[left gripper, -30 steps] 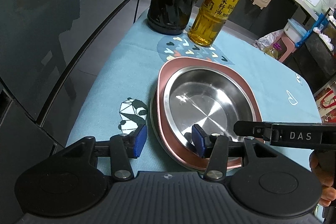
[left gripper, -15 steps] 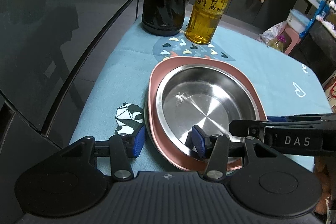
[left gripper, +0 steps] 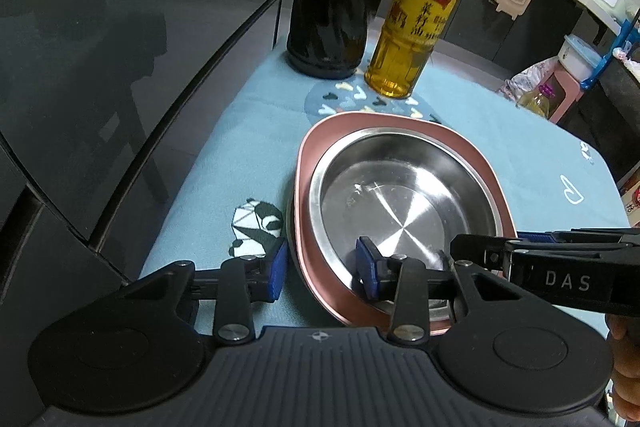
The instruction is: Organize plates and bowls
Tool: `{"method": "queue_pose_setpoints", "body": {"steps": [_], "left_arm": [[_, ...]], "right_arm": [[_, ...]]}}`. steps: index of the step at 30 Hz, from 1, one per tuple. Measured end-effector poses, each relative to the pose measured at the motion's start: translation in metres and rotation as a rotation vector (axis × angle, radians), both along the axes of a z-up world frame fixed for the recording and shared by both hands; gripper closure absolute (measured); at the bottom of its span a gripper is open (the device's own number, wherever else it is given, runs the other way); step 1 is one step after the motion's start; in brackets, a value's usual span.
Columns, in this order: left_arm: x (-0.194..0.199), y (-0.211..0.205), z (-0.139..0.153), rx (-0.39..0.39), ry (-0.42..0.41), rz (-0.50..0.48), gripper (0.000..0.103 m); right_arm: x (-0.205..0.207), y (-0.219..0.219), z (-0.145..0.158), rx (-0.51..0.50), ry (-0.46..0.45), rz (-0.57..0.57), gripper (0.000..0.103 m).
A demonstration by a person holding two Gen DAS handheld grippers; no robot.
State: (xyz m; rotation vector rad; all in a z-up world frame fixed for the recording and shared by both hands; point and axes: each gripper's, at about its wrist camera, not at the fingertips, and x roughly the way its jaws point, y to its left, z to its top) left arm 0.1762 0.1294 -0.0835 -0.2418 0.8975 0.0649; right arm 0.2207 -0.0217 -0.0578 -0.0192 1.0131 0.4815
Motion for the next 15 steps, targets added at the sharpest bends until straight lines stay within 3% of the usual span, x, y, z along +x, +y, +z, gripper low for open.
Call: {"method": "queue_pose_setpoints", "body": {"steps": [15], "left_arm": [[-0.020, -0.005, 0.025, 0.003, -0.044, -0.012, 0.069]], "right_arm": [[-0.017, -0.009, 0.022, 0.035, -0.028, -0.019, 0.074]]}}
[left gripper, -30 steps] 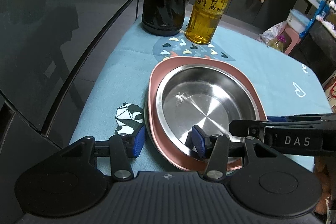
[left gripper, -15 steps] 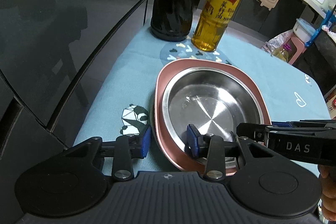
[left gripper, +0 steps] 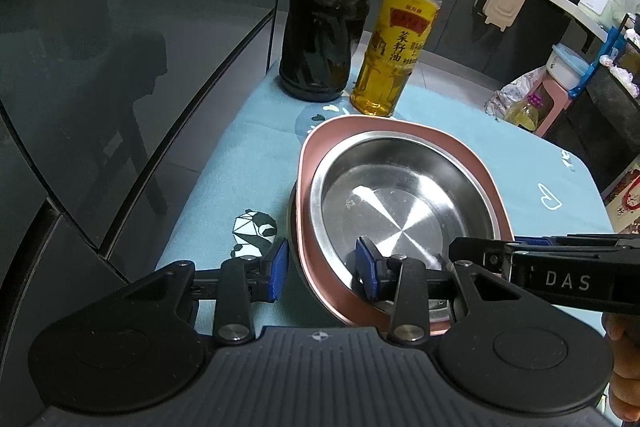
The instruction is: Organize plates and bowls
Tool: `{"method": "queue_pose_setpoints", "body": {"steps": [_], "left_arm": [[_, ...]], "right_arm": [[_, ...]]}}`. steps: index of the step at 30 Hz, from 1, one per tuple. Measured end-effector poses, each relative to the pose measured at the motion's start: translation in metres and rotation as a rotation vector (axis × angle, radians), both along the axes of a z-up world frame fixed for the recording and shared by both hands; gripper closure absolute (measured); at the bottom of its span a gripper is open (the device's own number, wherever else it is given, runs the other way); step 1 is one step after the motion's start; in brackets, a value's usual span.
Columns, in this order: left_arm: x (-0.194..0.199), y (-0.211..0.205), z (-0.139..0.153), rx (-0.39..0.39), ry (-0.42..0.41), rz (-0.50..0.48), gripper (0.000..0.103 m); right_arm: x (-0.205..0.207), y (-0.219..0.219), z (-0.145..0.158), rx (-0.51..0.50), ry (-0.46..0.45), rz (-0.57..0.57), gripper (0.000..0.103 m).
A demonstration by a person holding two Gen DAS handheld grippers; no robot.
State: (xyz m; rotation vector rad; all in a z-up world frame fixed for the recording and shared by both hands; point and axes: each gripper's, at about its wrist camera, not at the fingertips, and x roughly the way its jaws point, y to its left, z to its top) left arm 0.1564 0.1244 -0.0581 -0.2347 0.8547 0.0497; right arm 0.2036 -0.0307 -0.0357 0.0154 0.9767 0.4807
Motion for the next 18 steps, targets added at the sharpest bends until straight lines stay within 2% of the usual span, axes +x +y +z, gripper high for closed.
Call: {"method": "queue_pose_setpoints", "body": {"steps": [18], "left_arm": [[-0.055, -0.033, 0.037, 0.016, -0.077, -0.055, 0.069]], "right_arm": [[-0.060, -0.033, 0.037, 0.036, -0.078, -0.038, 0.074]]}}
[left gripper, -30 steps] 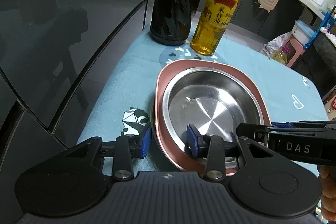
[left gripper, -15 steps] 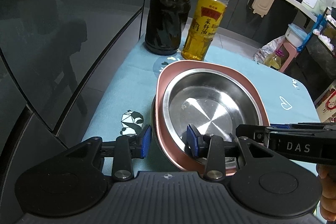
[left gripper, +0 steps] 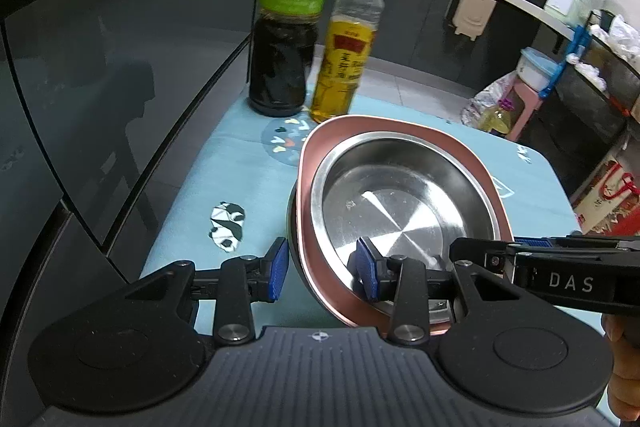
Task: Organize plates and bowls
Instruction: 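Lift the black bowl with its stacked dishes using the left gripper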
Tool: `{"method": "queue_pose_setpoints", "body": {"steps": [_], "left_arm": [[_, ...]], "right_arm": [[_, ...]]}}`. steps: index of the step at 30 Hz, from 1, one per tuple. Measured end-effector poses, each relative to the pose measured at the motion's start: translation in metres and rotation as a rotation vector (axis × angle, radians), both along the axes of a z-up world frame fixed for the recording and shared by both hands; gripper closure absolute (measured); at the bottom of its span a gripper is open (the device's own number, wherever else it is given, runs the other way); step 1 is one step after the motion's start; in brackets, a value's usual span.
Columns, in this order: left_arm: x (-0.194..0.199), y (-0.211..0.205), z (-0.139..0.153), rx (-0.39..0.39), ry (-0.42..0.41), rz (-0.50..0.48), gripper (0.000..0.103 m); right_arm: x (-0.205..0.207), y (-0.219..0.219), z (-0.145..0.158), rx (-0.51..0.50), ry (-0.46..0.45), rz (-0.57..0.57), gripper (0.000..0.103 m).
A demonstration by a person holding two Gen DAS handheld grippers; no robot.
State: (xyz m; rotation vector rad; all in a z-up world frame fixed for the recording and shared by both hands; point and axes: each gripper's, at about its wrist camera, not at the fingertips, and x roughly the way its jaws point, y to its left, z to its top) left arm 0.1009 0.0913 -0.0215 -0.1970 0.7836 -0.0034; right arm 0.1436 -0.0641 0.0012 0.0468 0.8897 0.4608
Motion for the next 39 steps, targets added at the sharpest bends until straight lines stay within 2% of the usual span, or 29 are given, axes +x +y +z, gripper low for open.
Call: {"method": "queue_pose_setpoints", "body": {"steps": [8, 19, 28, 39], "left_arm": [[-0.040, -0.023, 0.008, 0.004, -0.024, -0.058, 0.068], [-0.082, -0.046, -0.002, -0.017, 0.009, -0.130, 0.068], [-0.092, -0.053, -0.011, -0.005, 0.038, -0.139, 0.068], [-0.094, -0.051, -0.018, 0.004, 0.063, -0.123, 0.068]], "right_arm": [[-0.040, -0.024, 0.012, 0.014, -0.020, -0.033, 0.074], [-0.086, -0.053, 0.002, 0.032, 0.006, -0.086, 0.074], [-0.101, -0.063, -0.005, 0.052, 0.024, -0.085, 0.074], [-0.100, -0.064, -0.014, 0.064, 0.060, -0.075, 0.074]]}}
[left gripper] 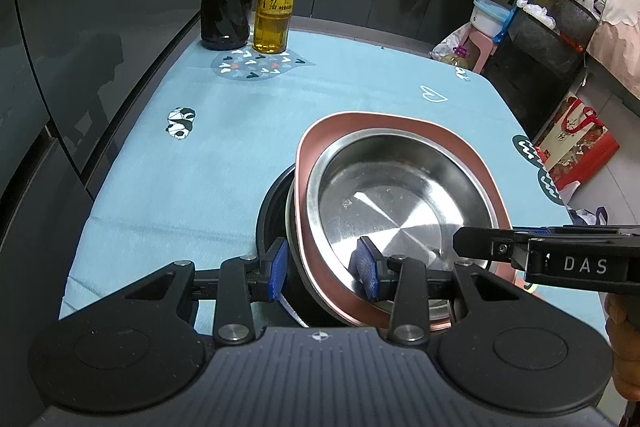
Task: Organize plates and bowls
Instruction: 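Lift the black bowl with its stacked dishes using the left gripper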
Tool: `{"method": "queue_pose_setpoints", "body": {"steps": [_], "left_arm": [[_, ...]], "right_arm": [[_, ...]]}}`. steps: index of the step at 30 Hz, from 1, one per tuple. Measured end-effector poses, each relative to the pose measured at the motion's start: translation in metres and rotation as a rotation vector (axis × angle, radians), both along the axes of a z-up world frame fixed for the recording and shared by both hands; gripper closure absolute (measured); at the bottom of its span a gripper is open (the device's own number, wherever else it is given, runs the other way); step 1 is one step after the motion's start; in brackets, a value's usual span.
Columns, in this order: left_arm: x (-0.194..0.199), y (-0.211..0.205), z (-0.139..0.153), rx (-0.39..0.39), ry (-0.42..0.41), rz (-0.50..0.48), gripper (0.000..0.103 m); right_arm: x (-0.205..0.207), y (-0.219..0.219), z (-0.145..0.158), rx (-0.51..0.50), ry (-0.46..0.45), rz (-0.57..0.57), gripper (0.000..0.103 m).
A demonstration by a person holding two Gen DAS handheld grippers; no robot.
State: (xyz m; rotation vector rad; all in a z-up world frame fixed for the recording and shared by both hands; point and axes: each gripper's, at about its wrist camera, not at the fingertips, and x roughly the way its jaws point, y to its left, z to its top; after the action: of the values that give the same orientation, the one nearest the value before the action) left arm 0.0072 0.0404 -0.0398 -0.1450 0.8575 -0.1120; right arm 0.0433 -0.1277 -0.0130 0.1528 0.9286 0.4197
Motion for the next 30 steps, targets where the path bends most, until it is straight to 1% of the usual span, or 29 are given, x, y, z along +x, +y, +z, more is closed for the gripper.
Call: {"method": "queue_pose_setpoints", "body": {"steps": [8, 12, 20, 23, 27, 30], "left_arm": [[0.002, 0.002, -0.008, -0.007, 0.026, 0.005, 0.068], [0.002, 0.003, -0.009, -0.021, 0.018, 0.006, 0.068], [0.002, 0.006, -0.010, -0.037, 0.013, -0.001, 0.068], [0.001, 0.010, -0.008, -0.049, -0.001, -0.003, 0.068], [-0.002, 0.016, -0.002, -0.074, -0.029, 0.009, 0.067], [-0.004, 0.021, 0.000, -0.078, -0.042, 0.025, 0.067]], "right_arm": [[0.001, 0.000, -0.005, 0.006, 0.010, 0.000, 0.074], [0.003, 0.001, -0.009, 0.008, 0.011, -0.005, 0.073], [0.001, -0.004, -0.009, 0.032, 0.002, -0.003, 0.073], [0.000, -0.007, -0.008, 0.044, 0.002, -0.009, 0.073], [0.000, -0.009, -0.008, 0.035, -0.012, -0.022, 0.068], [0.001, -0.012, -0.009, 0.053, -0.004, -0.029, 0.065]]}}
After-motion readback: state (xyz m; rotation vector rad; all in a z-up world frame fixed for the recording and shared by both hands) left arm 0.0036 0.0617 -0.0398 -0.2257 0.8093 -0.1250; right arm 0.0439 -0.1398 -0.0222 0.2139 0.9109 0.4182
